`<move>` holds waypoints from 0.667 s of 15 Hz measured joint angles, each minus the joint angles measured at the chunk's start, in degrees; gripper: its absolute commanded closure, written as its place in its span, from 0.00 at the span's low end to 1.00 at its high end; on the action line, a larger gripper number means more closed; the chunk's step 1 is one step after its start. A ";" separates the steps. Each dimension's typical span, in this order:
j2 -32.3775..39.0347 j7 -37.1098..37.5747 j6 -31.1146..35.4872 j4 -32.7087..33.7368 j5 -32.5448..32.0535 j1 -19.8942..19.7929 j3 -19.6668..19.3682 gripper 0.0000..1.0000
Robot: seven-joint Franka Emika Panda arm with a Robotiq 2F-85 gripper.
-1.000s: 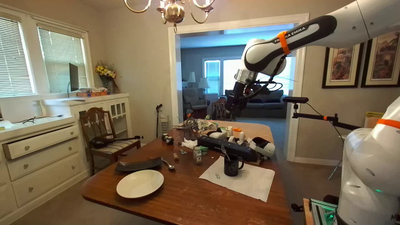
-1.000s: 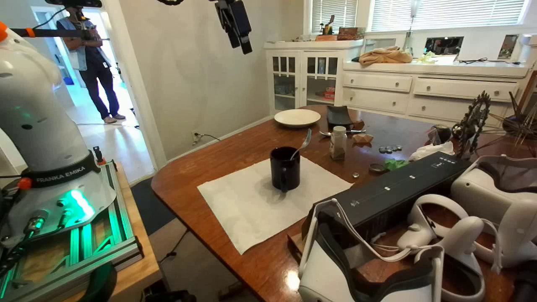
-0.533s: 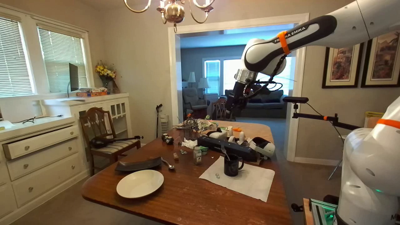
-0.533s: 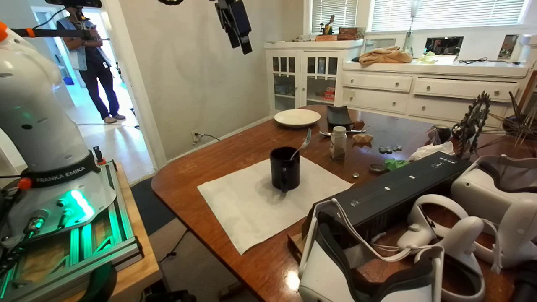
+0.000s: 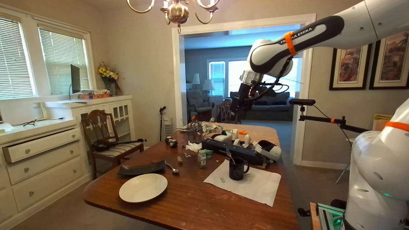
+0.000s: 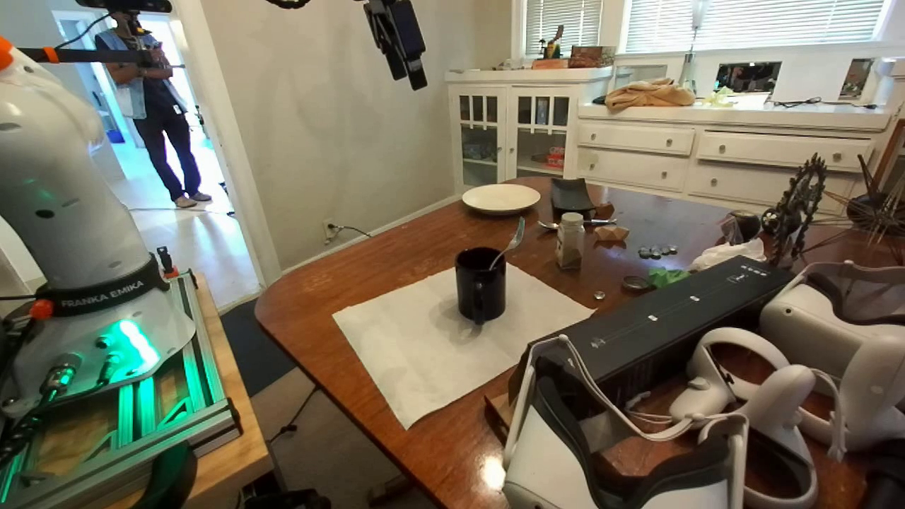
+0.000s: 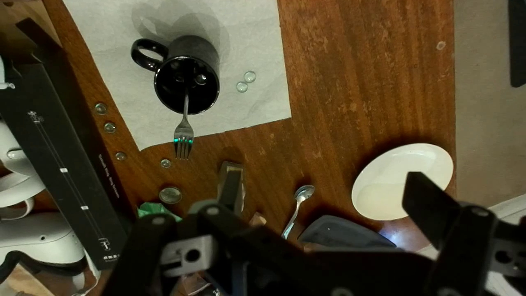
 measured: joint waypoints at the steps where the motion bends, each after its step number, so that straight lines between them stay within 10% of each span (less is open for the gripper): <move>1: 0.26 -0.03 1.27 0.01 0.00 -0.32 -0.06 0.00; 10: 10.99 2.24 9.65 1.40 -3.33 -4.63 0.30 0.00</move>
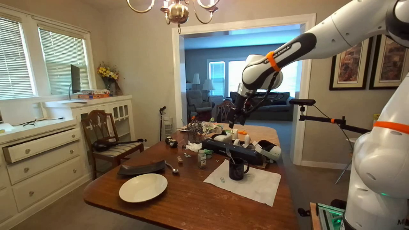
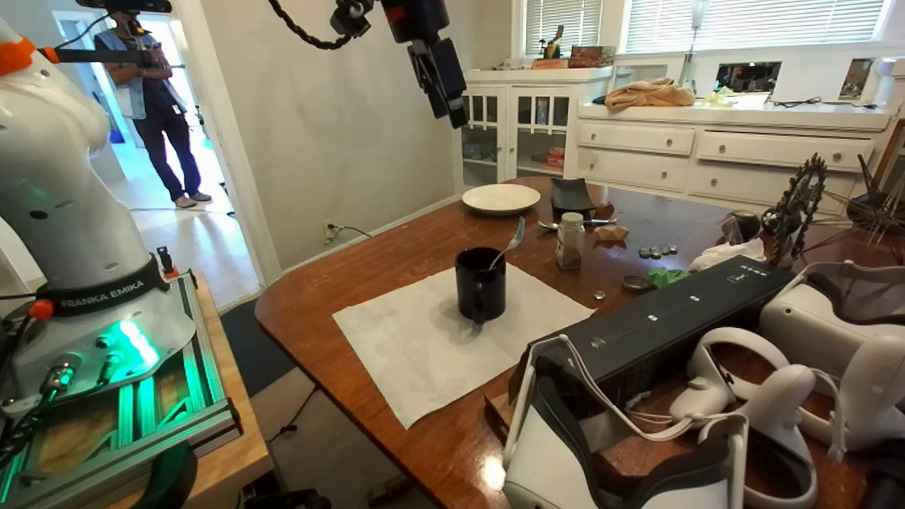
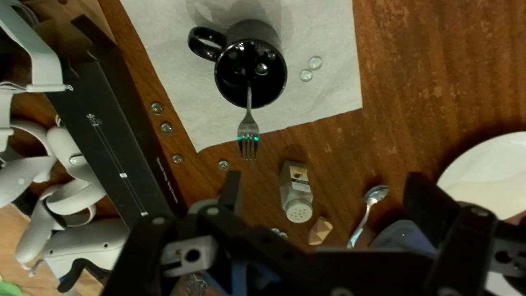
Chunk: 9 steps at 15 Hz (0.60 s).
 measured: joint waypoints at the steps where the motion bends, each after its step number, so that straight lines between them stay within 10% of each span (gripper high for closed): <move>1: 1.75 0.85 0.51 0.40 -0.72 -0.53 0.02 0.00; 9: 14.09 5.84 1.49 5.33 -3.16 -3.91 -0.89 0.00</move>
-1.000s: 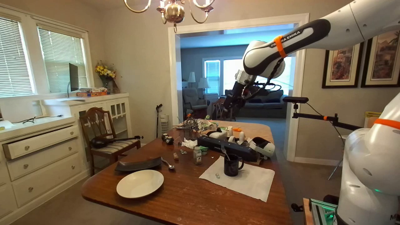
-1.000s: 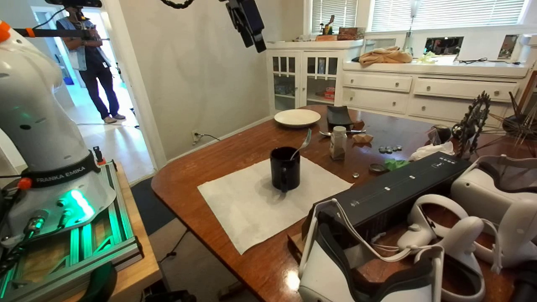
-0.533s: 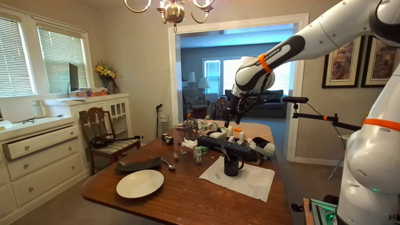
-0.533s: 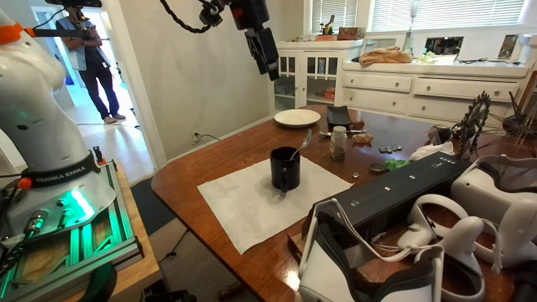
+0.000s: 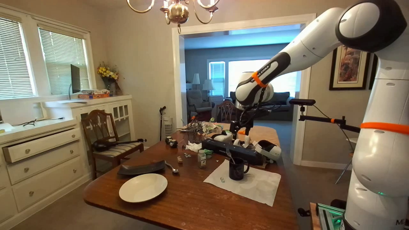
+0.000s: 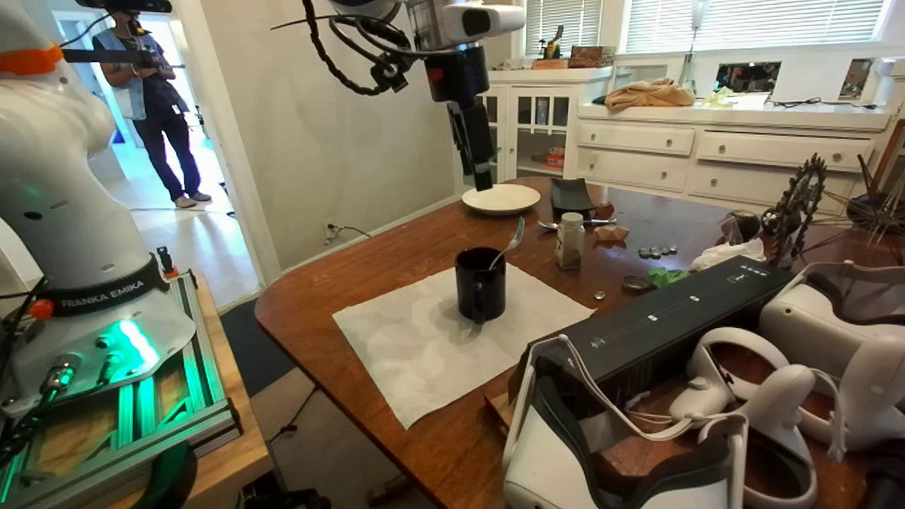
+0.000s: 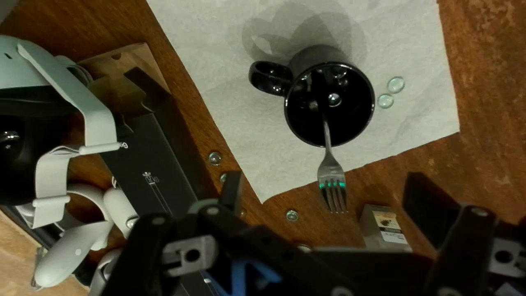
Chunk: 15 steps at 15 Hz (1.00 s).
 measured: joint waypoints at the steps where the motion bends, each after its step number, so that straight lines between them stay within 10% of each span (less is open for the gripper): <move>1: 1.23 0.85 0.03 0.46 -0.46 -0.16 -0.04 0.00; 15: 9.70 10.21 0.72 5.99 -5.25 0.69 0.08 0.00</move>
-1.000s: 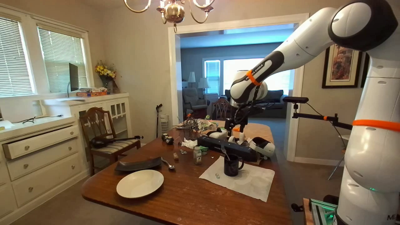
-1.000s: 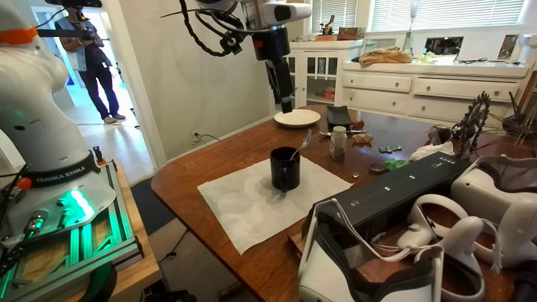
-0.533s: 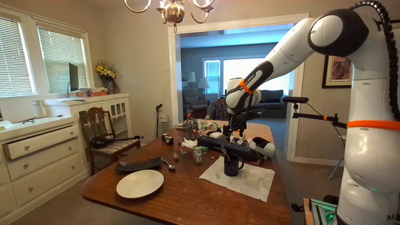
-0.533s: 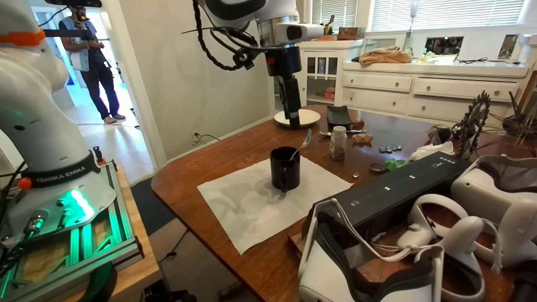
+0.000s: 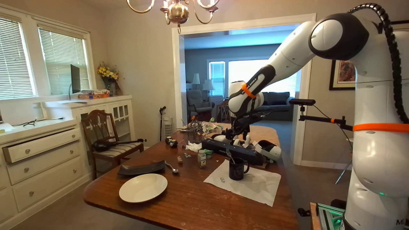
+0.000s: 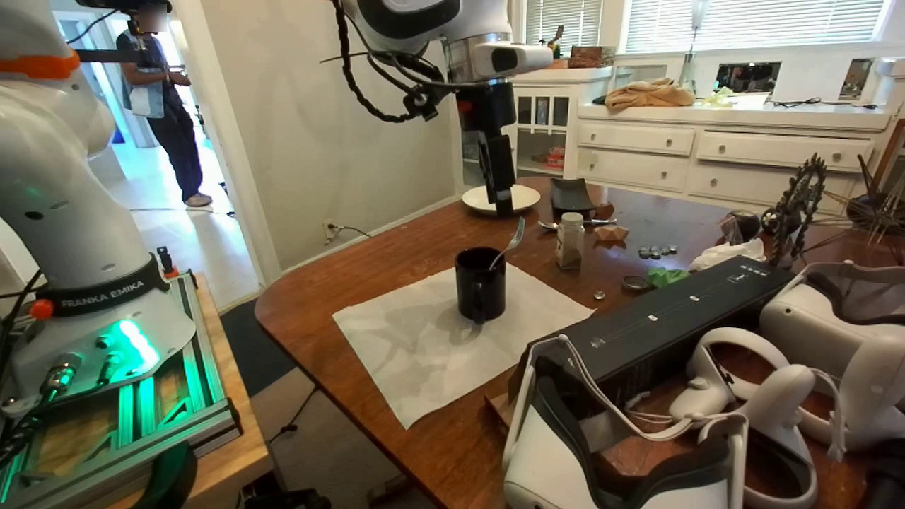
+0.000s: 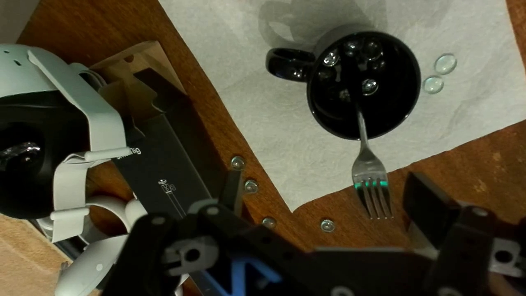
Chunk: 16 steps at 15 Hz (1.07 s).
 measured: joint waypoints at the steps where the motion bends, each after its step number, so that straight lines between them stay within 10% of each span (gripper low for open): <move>1: 0.06 0.00 0.00 0.00 0.00 0.03 0.01 0.00; 16: 7.33 -0.84 5.91 -0.02 0.39 2.19 1.37 0.00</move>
